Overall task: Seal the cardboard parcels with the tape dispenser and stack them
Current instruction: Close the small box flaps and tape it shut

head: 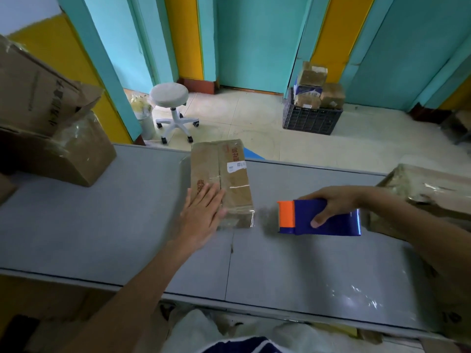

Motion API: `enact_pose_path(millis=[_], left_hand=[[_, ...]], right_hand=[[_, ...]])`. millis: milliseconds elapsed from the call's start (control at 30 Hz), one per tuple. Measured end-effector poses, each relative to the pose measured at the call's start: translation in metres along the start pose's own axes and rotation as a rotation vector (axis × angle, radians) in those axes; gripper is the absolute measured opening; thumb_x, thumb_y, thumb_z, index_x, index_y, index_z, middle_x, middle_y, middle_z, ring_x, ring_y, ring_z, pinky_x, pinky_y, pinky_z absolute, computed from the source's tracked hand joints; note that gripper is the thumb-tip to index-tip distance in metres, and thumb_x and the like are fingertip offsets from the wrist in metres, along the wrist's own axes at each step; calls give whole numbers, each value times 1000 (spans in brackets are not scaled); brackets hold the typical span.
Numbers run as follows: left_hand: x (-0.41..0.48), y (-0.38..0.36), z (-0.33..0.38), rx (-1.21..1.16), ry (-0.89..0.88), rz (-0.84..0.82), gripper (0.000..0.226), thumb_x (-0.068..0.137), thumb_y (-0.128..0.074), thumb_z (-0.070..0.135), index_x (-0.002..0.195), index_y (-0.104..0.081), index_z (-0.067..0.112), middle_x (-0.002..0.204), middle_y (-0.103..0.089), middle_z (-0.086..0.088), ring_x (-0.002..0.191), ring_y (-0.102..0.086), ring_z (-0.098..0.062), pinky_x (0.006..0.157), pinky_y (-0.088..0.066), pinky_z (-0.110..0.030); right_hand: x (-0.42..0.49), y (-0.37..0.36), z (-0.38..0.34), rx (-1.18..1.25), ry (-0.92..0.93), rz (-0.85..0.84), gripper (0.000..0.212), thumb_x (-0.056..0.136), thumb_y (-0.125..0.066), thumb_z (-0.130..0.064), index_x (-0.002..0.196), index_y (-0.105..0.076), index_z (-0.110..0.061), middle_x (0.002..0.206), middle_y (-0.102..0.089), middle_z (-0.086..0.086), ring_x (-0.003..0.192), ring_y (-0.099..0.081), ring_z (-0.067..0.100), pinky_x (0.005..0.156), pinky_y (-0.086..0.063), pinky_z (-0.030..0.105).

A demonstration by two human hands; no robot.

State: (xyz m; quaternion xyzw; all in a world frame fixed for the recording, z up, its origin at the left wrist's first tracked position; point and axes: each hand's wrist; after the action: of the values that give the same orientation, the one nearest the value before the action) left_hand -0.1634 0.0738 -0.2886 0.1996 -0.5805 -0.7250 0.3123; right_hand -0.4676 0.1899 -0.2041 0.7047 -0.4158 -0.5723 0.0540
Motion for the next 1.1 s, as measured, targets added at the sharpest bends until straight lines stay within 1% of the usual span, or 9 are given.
enact_pose_path(millis=[133,333,500,667,767,867,967,1033,1100], left_hand=[[2,1,2,11,-1,-33,100,71,28,69,148,-15,23,155,-7,9,137,8,-3,113,12,-38],[3,3,1,7,6,-48,103,68,31,71,148,-13,24,146,7,16,135,13,-1,112,14,-37],[5,2,0,-30,2,-39,106,66,32,72,147,-17,23,146,2,15,136,10,-1,112,16,-38],[5,-1,-3,-66,-6,4,103,72,25,71,145,-27,21,153,-17,6,136,3,-3,112,14,-38],[6,-2,-3,-64,-4,16,102,74,22,72,145,-29,21,153,-18,6,136,2,-3,112,14,-38],[6,0,-7,-51,-31,-11,92,78,11,71,146,-26,21,154,-15,8,136,3,-1,111,16,-36],[5,2,-9,-26,-126,-81,97,74,20,73,147,-20,24,150,-2,14,135,7,0,111,15,-36],[6,4,-8,-8,-127,-75,88,77,12,68,148,-19,25,154,-6,11,133,9,2,111,15,-36],[8,7,-7,-19,-112,-101,84,77,8,61,148,-17,26,156,-9,9,132,10,4,112,14,-38]], right_hand=[[29,-13,-9,58,-8,0,58,76,-75,-41,128,-50,-39,109,-65,-13,101,-62,14,94,-48,37],[58,3,-52,-89,-30,-21,64,79,-71,-39,136,-43,-33,129,-55,-1,113,-51,22,97,-43,41],[58,-3,-58,-144,-50,26,65,82,-69,-38,139,-40,-30,133,-52,1,116,-49,23,93,-42,38],[52,-10,-73,-241,-76,94,65,84,-66,-39,141,-37,-28,136,-50,2,121,-47,25,90,-41,37],[48,-12,-80,-310,-110,128,66,83,-66,-43,141,-38,-27,135,-51,3,119,-49,26,87,-42,37],[47,-13,-90,-489,-147,275,60,84,-63,-43,136,-42,-22,124,-57,6,108,-55,26,74,-45,33],[49,-7,-94,-743,-218,532,44,89,-55,-38,126,-48,-14,111,-61,6,97,-60,24,63,-40,30],[49,-2,-90,-747,-226,532,54,88,-56,-44,131,-43,-15,115,-61,7,100,-60,24,65,-41,30],[49,-9,-81,-674,-209,536,70,88,-55,-50,143,-27,-17,121,-59,10,102,-59,26,63,-42,30]])
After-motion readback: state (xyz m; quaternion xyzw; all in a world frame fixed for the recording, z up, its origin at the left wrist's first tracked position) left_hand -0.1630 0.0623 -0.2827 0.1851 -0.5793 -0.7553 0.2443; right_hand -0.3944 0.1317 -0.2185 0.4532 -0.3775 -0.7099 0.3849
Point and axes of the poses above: each hand's wrist, its own x-axis towards the middle knuckle, its own y-axis out of the back of the hand, z = x × y
